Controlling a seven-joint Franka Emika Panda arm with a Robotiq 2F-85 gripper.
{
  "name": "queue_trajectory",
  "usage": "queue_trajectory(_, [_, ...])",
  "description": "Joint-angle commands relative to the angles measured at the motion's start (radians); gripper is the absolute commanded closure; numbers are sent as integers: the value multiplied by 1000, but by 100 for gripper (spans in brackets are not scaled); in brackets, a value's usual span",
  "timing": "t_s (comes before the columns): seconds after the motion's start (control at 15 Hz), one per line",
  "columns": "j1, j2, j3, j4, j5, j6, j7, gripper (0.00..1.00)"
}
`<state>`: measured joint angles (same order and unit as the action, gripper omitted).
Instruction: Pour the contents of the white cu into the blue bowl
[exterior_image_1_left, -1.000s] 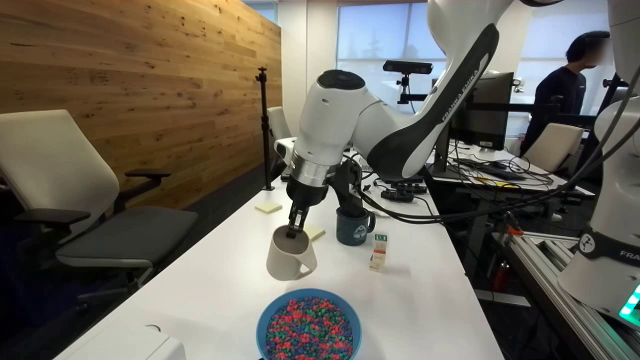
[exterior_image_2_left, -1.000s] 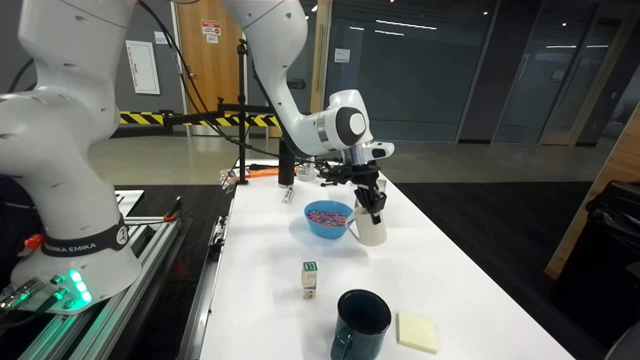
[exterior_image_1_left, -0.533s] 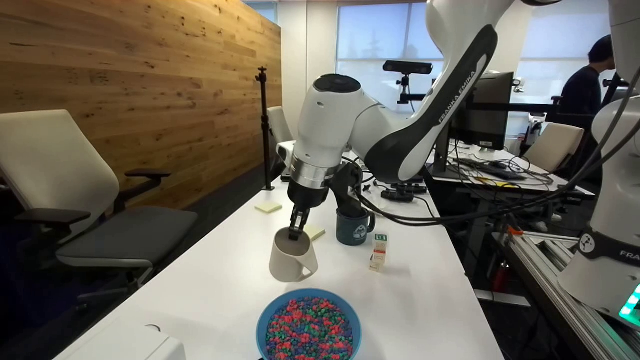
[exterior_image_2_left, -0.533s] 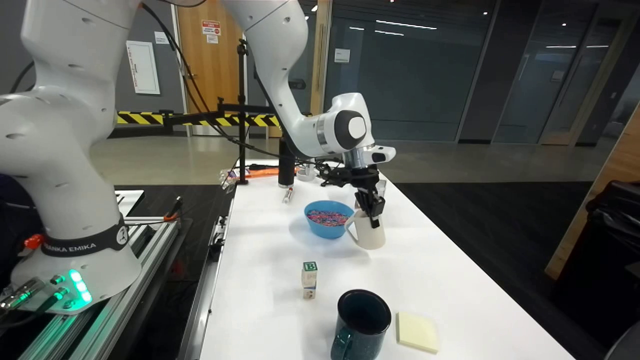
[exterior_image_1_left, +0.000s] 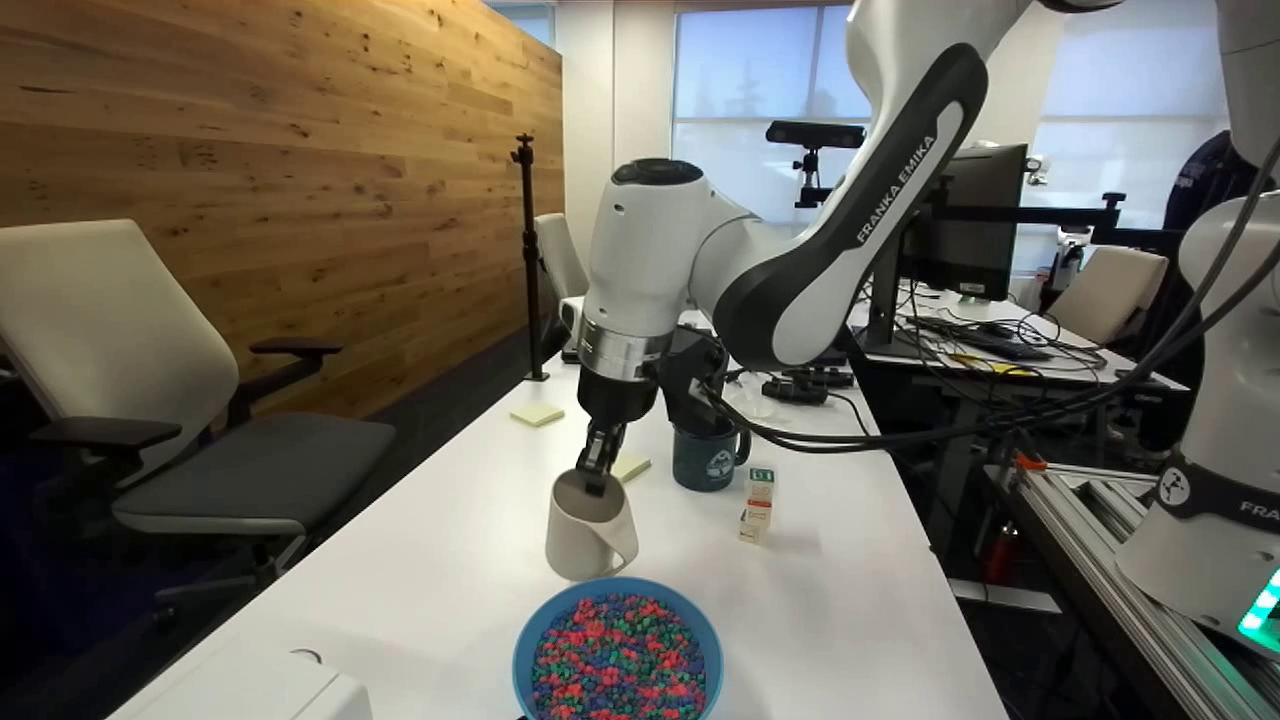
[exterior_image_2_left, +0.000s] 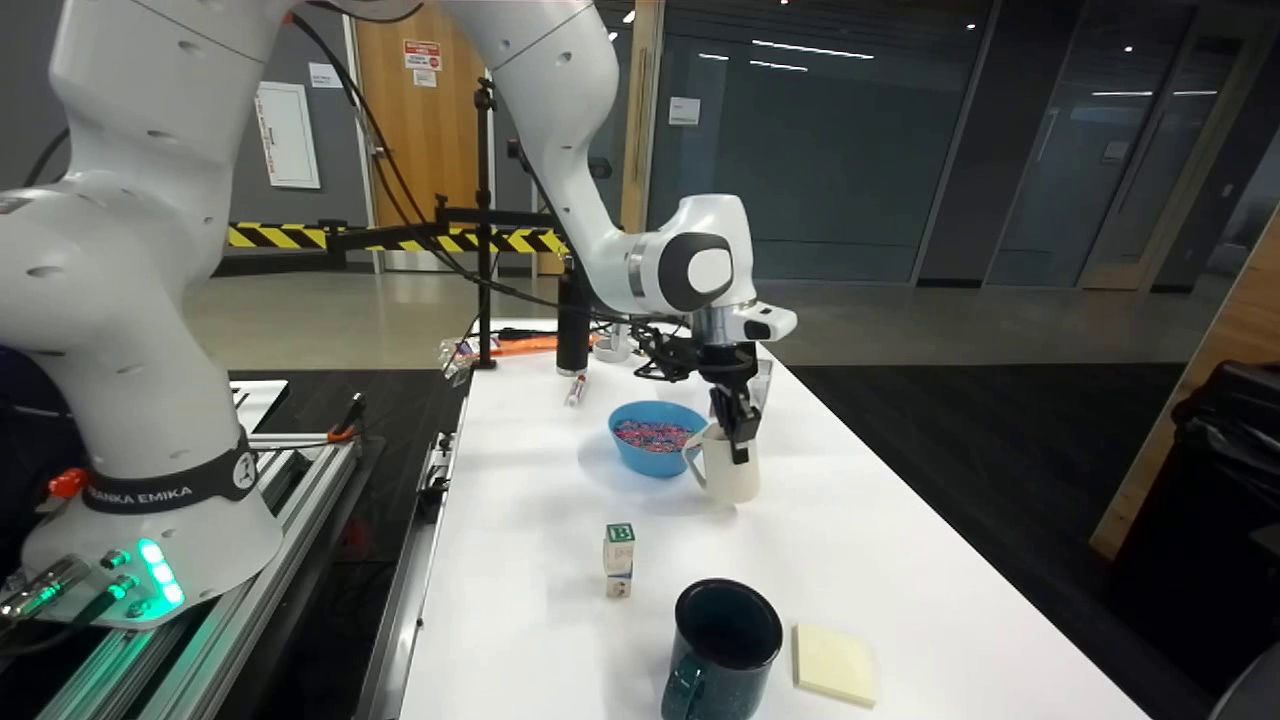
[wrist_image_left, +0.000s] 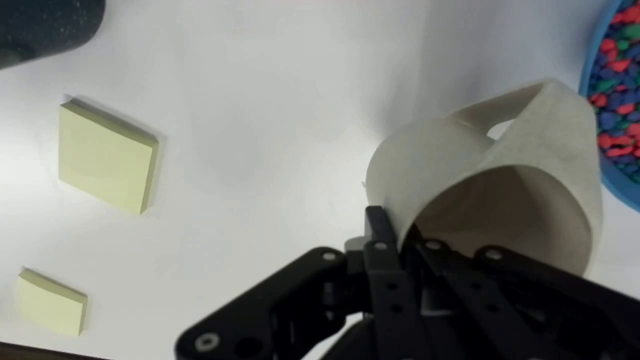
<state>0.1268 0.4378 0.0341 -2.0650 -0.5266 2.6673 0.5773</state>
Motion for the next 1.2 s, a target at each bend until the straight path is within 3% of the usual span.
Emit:
queue_trajectory(0.0, [35, 5, -35, 2, 115, 18, -72, 99])
queue_trajectory(0.67, [21, 45, -28, 29, 265, 52, -265, 99])
queue_trajectory(1.13, [19, 85, -42, 57, 296, 56, -336, 99])
